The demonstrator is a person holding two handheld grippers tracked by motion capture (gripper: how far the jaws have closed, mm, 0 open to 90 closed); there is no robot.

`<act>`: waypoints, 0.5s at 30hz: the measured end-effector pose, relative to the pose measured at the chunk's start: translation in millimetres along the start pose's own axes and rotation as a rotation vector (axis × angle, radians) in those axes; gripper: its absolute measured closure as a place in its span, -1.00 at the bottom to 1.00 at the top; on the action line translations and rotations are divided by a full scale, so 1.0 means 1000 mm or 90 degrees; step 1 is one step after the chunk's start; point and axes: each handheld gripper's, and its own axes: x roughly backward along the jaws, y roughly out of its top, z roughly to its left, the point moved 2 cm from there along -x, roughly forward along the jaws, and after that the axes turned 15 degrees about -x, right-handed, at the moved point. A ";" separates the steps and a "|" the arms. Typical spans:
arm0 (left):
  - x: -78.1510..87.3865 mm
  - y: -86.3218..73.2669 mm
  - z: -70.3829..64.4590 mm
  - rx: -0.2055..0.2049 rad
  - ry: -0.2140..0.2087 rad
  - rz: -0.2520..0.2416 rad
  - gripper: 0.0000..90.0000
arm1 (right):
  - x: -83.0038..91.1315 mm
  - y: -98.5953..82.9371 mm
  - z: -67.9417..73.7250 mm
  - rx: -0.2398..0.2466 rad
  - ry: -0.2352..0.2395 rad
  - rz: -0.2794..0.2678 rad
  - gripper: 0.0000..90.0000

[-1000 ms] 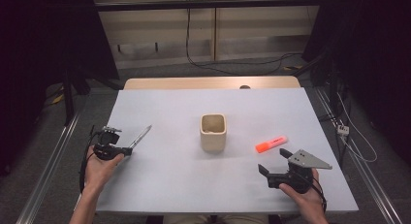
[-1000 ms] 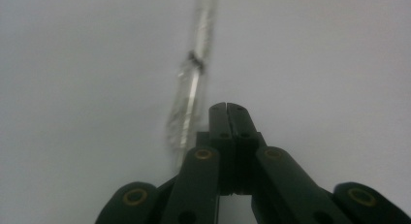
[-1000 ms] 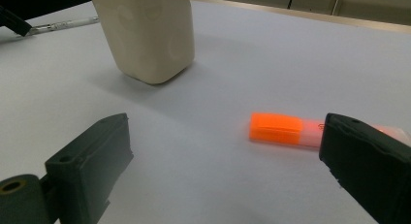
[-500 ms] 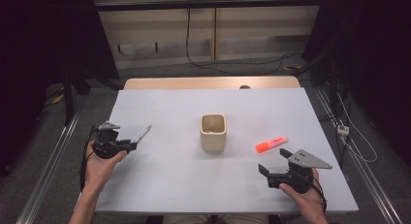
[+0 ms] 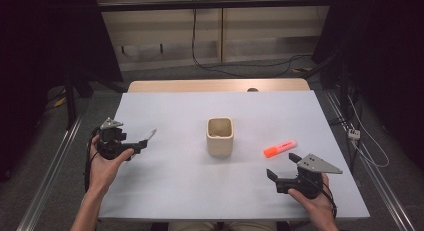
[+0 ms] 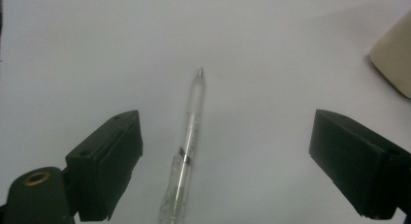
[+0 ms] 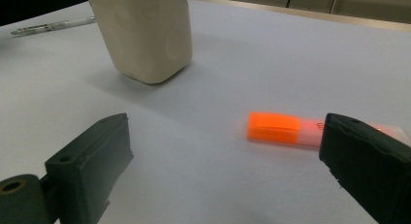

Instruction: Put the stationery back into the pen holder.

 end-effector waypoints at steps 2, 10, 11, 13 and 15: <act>-0.001 0.002 -0.001 -0.011 -0.002 0.005 -0.76 | 0.000 0.000 0.000 0.000 0.001 0.000 -0.91; -0.010 0.012 -0.001 -0.031 -0.009 0.018 -0.84 | -0.001 0.000 0.000 0.001 0.001 0.001 -0.91; -0.012 0.014 -0.001 -0.035 -0.008 0.022 -0.84 | -0.001 0.000 0.000 0.000 0.001 0.002 -0.91; -0.014 0.018 -0.001 -0.036 -0.010 0.033 -0.82 | -0.001 0.000 -0.001 0.001 0.001 0.001 -0.90; -0.016 0.021 -0.001 -0.039 -0.007 0.028 -0.81 | -0.001 0.000 0.000 0.000 0.001 0.001 -0.90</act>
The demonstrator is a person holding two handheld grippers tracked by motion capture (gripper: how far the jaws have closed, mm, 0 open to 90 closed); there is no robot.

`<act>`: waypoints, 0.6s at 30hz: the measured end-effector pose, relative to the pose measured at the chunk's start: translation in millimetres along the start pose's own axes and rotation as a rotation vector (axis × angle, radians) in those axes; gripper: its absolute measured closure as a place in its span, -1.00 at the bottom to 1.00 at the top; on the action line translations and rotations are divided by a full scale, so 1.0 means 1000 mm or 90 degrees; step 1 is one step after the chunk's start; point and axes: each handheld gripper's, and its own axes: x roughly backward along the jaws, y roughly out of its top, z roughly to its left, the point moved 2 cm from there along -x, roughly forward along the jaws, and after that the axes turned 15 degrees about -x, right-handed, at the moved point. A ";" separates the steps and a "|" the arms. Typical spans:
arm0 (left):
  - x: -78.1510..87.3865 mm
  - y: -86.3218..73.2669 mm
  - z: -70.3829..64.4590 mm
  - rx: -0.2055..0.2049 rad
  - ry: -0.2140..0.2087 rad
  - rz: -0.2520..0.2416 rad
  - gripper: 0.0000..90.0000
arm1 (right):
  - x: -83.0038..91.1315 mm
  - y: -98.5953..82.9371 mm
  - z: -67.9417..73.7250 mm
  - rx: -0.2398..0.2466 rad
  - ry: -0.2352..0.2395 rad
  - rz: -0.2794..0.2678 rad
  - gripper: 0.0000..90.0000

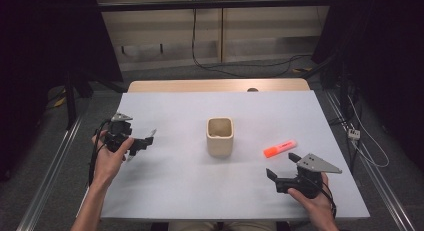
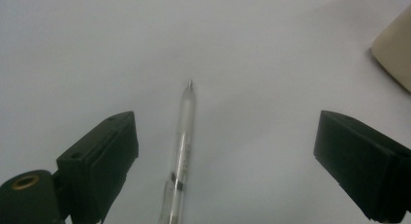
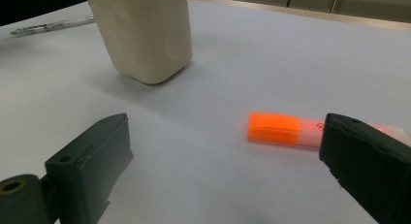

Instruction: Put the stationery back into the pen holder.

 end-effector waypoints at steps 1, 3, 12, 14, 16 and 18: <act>0.000 0.002 0.001 -0.002 0.004 0.002 -0.80 | 0.000 0.000 0.000 0.001 0.001 -0.001 -0.90; -0.003 0.005 0.001 -0.012 0.004 -0.003 -0.80 | 0.000 0.000 0.000 0.000 0.000 -0.001 -0.91; -0.021 0.006 0.004 -0.044 -0.004 0.030 -0.76 | -0.001 0.000 0.000 -0.001 0.001 0.001 -0.91; -0.025 0.006 0.004 -0.047 -0.002 0.041 -0.73 | -0.001 0.000 0.000 -0.001 0.001 0.002 -0.91; -0.027 0.007 0.006 -0.040 -0.007 0.046 -0.73 | -0.001 0.000 0.000 -0.001 0.002 0.002 -0.91; -0.030 0.006 0.009 -0.032 0.005 0.058 -0.72 | -0.002 0.000 0.000 0.000 0.002 0.002 -0.91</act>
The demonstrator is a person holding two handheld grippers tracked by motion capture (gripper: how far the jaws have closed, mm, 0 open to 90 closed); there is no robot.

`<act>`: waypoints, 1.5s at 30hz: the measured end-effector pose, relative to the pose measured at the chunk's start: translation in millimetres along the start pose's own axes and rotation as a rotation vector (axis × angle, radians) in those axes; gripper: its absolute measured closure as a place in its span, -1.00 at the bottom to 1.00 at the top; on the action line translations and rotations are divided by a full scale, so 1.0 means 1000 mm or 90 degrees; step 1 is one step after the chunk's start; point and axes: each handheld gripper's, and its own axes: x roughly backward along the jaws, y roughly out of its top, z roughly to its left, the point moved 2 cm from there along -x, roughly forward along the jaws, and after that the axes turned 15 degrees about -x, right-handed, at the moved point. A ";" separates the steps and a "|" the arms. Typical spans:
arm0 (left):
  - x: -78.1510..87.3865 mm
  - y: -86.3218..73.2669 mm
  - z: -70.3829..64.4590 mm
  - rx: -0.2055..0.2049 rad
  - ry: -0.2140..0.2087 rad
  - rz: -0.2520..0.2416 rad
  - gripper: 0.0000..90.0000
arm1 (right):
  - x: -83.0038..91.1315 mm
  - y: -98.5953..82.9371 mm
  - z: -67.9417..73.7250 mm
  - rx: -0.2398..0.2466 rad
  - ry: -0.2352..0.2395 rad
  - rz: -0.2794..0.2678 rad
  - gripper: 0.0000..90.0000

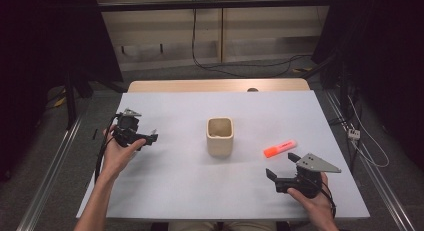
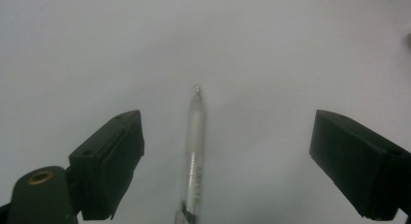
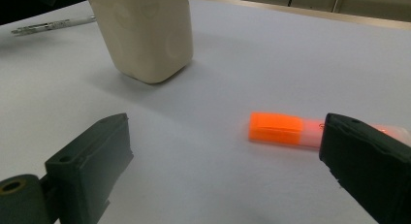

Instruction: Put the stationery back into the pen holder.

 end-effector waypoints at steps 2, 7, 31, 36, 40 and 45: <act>-0.003 -0.001 0.002 0.006 -0.005 0.006 -0.66 | 0.000 0.000 0.000 0.001 0.000 0.001 -0.91; -0.010 -0.003 0.011 0.021 -0.016 0.020 -0.64 | 0.000 0.000 0.000 0.001 0.001 0.000 -0.91; -0.038 0.007 0.019 -0.001 -0.044 0.105 0.52 | 0.000 0.000 -0.001 0.000 0.002 0.003 -0.91; -0.042 0.003 0.020 -0.003 -0.044 0.123 0.53 | 0.000 0.000 0.000 0.002 0.003 0.001 -0.91; -0.043 0.004 0.019 -0.014 -0.047 0.129 0.57 | 0.000 0.000 0.000 0.001 0.001 0.000 -0.91; -0.043 0.004 0.019 -0.016 -0.047 0.132 0.62 | 0.000 0.000 0.000 0.003 0.003 0.002 -0.91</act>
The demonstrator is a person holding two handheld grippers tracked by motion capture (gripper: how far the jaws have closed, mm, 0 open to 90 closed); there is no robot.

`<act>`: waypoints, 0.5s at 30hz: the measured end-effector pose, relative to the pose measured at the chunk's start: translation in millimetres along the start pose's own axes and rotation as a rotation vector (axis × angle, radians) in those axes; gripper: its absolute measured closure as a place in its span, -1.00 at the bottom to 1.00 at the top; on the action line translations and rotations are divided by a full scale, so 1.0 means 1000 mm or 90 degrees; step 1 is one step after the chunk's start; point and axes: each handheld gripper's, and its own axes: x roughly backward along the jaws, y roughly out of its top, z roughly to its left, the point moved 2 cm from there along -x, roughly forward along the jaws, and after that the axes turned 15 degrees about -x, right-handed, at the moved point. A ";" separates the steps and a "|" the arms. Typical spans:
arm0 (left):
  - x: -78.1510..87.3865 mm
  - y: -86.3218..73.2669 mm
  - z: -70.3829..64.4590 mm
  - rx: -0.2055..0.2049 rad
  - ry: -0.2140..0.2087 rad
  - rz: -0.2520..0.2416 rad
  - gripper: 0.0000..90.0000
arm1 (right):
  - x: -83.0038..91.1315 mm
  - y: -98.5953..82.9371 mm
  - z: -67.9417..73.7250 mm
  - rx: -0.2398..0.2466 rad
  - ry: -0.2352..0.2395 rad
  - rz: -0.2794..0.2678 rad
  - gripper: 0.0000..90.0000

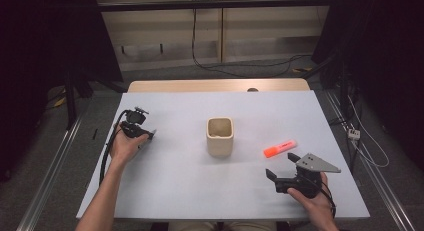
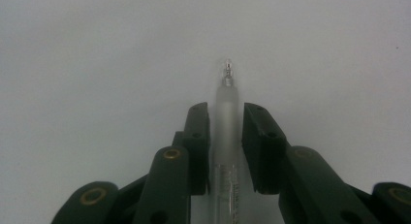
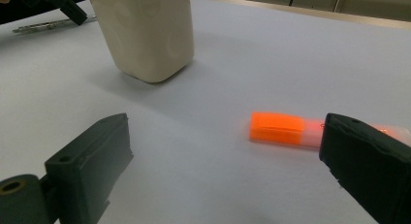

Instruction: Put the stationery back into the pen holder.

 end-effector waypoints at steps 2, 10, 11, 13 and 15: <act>0.000 0.001 0.000 0.002 -0.007 0.006 0.63 | 0.000 0.000 0.000 -0.001 0.000 -0.001 -0.91; -0.001 0.001 0.006 0.013 -0.031 0.014 0.70 | 0.000 0.000 0.000 -0.001 -0.001 -0.001 -0.91; -0.001 0.001 0.006 0.009 -0.031 0.014 0.72 | 0.000 0.000 0.000 -0.002 -0.001 -0.001 -0.91; -0.001 0.002 0.006 0.001 -0.031 0.015 0.75 | 0.000 0.000 0.000 -0.002 -0.002 -0.001 -0.91; -0.001 0.002 0.006 0.000 -0.033 0.016 0.78 | 0.000 0.000 0.000 -0.003 -0.002 -0.001 -0.91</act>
